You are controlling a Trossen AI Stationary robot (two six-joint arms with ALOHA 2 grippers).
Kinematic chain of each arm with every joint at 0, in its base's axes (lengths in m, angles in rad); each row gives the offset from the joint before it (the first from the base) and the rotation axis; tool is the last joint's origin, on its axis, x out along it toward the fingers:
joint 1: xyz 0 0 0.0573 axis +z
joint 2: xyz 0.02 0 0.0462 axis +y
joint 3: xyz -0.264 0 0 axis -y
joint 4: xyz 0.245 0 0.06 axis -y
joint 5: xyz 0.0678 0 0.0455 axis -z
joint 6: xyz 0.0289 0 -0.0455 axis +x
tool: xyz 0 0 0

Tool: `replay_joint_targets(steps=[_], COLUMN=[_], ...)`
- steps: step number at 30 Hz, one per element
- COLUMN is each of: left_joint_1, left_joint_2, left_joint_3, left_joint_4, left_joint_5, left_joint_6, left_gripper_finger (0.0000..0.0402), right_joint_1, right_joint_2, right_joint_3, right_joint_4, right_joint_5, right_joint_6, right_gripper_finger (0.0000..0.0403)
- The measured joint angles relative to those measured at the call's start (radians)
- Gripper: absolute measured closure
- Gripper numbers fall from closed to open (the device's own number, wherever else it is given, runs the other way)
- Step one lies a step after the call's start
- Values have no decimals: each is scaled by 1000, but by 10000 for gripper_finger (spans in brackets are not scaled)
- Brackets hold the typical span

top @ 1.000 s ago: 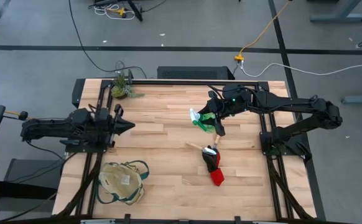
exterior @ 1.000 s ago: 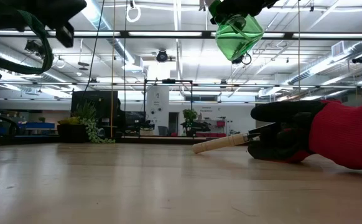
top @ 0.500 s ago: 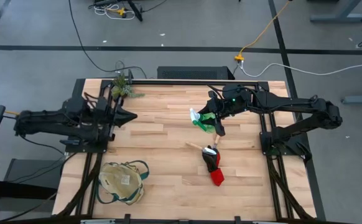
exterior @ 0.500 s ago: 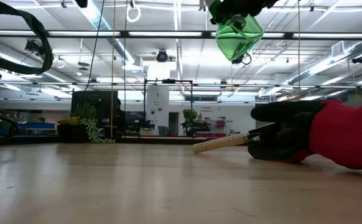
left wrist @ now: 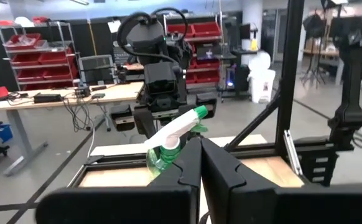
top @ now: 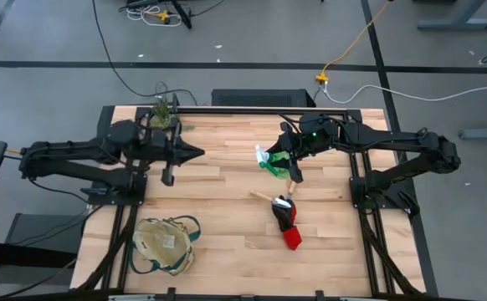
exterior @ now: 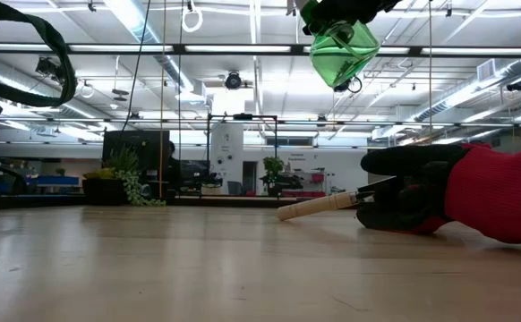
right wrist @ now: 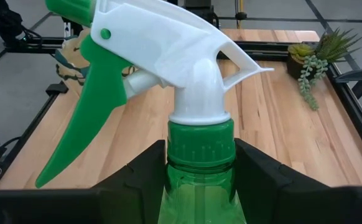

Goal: Pick & Place Garden tools in Gardening bag
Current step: Put the green spray bottle into the white gardening bag

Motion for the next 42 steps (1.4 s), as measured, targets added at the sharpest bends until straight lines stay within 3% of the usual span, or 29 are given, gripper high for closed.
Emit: replay_joint_targets(steps=[15,24,32,42], left_joint_1=[136,193,201,187], left_joint_2=[243,334,384,407], left_joint_3=[237,285,285,285], left_joint_4=[-17,-18,-13,14], left_joint_5=[213,299,262,243], left_joint_6=[111,114,170,242], left_gripper_finger=[388,381,296,176], right_joint_1=[0,0,0,-1], right_joint_2=[0,0,0,0], right_joint_3=[0,0,0,0], right_joint_4=[0,0,-1,-4], right_joint_5=[-3,-3,-7,-149], right_joint_6=[0,0,59,145], right_gripper_finger=[236,236,236,236])
